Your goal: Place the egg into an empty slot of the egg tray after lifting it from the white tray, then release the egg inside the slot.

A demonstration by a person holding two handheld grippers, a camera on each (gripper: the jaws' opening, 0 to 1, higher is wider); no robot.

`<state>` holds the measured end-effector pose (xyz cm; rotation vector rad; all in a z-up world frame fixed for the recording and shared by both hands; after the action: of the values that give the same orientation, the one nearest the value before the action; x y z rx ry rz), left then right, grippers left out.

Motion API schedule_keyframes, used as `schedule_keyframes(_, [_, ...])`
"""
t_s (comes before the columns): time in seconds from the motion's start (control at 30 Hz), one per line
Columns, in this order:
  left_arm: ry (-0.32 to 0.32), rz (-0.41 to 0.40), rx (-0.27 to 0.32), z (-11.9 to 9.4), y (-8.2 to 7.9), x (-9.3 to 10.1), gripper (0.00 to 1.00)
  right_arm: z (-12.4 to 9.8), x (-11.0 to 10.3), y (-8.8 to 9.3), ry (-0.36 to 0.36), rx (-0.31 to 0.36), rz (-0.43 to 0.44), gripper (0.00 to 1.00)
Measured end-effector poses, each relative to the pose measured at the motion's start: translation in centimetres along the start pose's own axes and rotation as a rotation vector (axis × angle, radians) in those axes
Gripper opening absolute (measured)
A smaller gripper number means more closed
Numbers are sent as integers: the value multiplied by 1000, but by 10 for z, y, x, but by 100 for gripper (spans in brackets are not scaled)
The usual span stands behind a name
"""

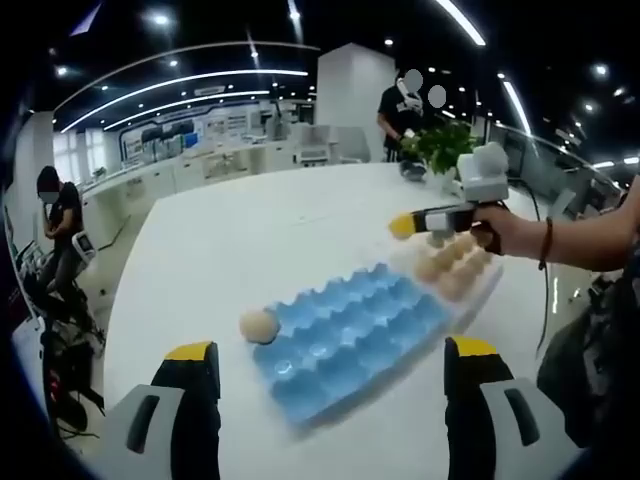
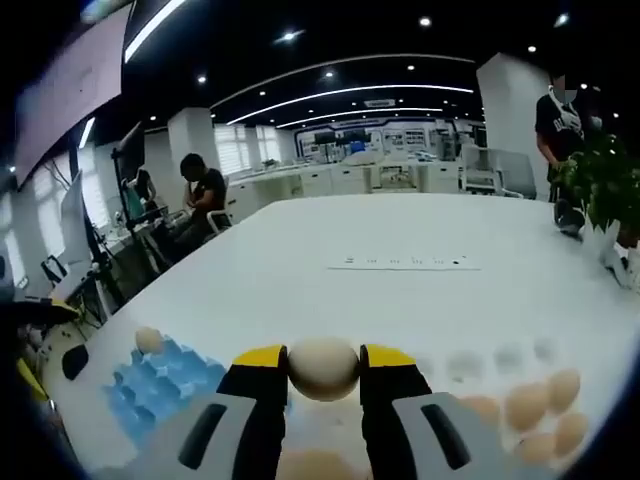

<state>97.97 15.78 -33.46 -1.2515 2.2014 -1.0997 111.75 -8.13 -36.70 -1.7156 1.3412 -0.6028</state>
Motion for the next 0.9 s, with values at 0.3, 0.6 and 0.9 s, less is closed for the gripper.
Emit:
schedule_keyframes(0.3, [-4, -3, -2, -2, 3, 0, 95, 4, -25, -2, -57, -9, -43, 28])
schedule_keyframes(0.6, [-9, -9, -3, -4, 6, -1, 95, 10, -52, 0, -119, -26, -63, 29])
schedule_keyframes(0.9, [-20, -14, 0, -6, 7, -4, 95, 15, -74, 0, -185, -39, -76, 28])
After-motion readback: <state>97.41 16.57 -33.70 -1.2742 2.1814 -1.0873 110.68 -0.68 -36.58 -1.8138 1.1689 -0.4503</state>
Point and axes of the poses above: the point that each gripper's makers call its tool centre point, and the gripper's own axes: z roughly forward along the fingers, x roughly to its right, y roughly out of its underside, the point moved 3 cm from there along -z, roughly backward along the fingers, and after that the axes turned 7 degrees about -x, right-handed, at the moved point
